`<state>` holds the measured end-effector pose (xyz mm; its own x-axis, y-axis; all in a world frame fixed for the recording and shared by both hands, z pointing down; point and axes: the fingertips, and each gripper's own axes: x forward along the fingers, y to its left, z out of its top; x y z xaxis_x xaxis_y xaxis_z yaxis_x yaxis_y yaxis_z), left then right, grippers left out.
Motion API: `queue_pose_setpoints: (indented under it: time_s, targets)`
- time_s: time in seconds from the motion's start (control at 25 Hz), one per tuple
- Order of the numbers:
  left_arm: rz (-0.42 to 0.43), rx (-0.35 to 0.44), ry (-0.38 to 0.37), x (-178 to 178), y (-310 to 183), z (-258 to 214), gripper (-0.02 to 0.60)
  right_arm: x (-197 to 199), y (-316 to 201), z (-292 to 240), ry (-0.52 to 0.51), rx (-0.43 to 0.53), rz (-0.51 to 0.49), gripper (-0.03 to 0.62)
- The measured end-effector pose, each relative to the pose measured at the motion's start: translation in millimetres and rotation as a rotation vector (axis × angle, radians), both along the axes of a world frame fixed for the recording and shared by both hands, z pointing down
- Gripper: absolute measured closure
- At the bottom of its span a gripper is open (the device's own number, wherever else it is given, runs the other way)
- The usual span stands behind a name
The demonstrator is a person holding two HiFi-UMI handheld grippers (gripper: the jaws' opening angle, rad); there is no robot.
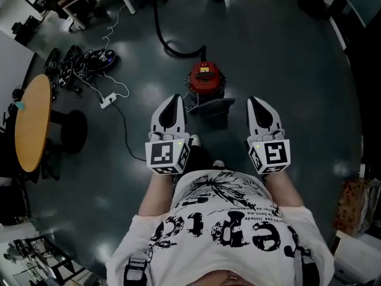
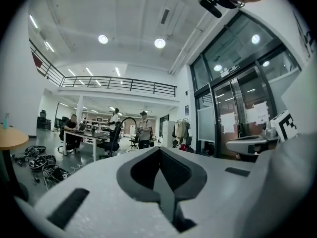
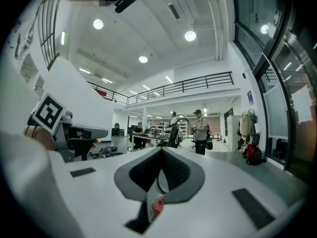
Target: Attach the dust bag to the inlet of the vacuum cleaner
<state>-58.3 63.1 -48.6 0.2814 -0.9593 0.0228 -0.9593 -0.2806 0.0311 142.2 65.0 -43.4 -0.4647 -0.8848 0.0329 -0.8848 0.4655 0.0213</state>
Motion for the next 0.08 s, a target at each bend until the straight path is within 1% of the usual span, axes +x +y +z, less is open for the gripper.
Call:
queue_pose_setpoints:
  time_s: [0.08]
  targets:
    - [-0.001,0.001,-0.001,-0.7,-1.3,-2.5,0.578,-0.9,-1.4,-1.6,0.015,0.004,-0.001,0.592]
